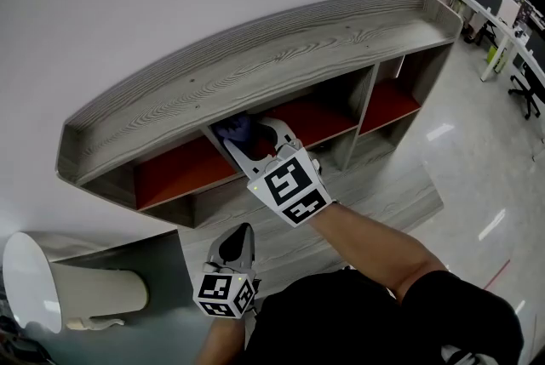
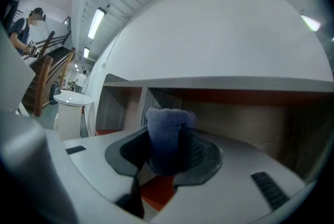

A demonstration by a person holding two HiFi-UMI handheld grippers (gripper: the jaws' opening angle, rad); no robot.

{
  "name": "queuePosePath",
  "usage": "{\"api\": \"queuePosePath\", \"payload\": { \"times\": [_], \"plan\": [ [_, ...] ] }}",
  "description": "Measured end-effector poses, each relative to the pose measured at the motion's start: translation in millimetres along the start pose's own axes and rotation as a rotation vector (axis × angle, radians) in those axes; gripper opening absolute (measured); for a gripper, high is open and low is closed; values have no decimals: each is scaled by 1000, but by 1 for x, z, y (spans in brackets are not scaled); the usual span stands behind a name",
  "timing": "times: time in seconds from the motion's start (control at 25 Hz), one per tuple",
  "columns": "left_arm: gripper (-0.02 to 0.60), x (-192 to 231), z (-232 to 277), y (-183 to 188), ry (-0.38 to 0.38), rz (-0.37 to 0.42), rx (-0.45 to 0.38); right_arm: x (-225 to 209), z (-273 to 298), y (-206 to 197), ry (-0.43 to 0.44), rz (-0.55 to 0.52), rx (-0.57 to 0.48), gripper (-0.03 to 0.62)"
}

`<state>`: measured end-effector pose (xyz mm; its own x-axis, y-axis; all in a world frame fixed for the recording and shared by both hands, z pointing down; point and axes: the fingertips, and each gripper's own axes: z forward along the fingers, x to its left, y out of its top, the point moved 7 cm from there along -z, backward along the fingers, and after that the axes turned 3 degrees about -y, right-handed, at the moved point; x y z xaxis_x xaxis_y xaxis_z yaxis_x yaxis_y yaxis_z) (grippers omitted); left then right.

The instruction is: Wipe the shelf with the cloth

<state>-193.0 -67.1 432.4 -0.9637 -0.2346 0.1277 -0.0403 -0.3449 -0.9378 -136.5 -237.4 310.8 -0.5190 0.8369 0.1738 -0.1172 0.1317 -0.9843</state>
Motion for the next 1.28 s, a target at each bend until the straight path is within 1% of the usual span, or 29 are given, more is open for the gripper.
{"api": "queuePosePath", "payload": {
  "times": [0.28,0.8,0.92,1.16,1.28],
  "plan": [
    [9,0,2,-1,-4,-5,3,6,2,-34,12,17,82,146],
    [9,1,0,-4,-3,-11,-1,18,3,-79,18,23,193,146],
    [10,1,0,-6,-5,-10,2,19,3,-86,13,28,205,145],
    [9,-1,1,-6,-12,-11,7,19,2,-92,-1,-6,228,146],
    [9,-2,1,-6,-21,-9,10,14,0,-98,-7,16,241,146]
  ]
}}
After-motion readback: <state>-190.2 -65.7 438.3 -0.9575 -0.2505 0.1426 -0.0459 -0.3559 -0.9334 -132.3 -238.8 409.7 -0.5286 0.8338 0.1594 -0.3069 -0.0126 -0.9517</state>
